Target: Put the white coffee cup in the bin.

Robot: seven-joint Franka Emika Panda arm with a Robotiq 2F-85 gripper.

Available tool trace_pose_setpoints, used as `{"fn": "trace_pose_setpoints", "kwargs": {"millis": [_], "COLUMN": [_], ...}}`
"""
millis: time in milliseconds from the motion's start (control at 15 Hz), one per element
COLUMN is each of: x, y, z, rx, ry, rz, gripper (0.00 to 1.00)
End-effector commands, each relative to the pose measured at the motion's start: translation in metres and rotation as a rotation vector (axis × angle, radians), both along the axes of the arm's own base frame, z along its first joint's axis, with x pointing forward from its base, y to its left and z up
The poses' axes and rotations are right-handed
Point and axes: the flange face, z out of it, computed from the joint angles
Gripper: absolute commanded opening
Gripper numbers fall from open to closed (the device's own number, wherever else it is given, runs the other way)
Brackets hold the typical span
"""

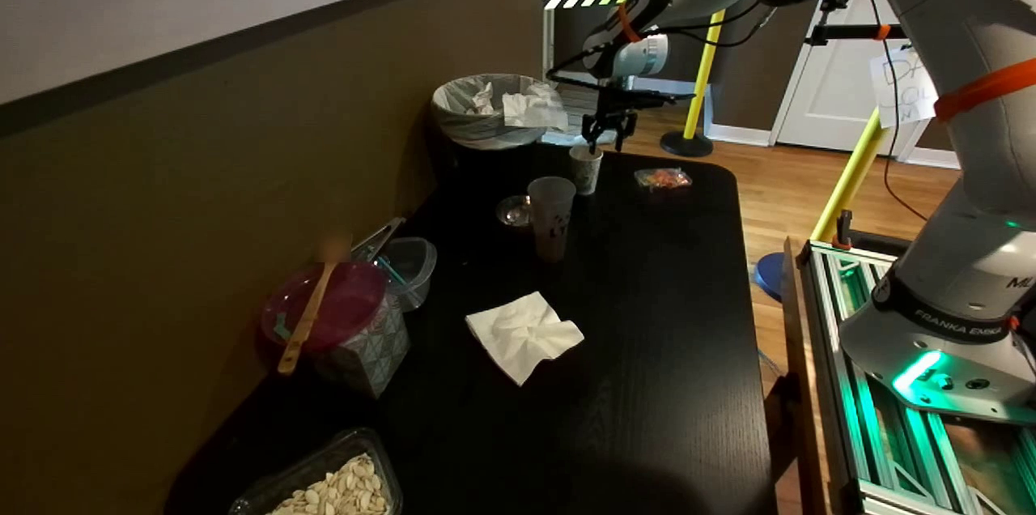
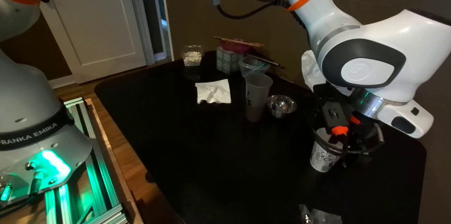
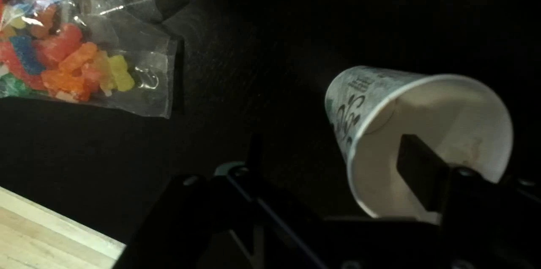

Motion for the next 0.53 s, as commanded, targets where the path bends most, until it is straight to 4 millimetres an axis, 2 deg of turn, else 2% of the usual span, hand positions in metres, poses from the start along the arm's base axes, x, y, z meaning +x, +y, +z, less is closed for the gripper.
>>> {"fn": "trace_pose_setpoints", "kwargs": {"millis": [0,400,467], "x": [0.0081,0.0077,0.007], "y": [-0.0047,-0.0009,-0.0009], "z": [-0.0088,-0.0045,-0.0024], "rx": [0.021,0.045,0.047], "ry": [-0.025,-0.022,-0.023], "rz": [-0.046,-0.07,-0.069], "gripper": [0.49,0.04,0.0]}}
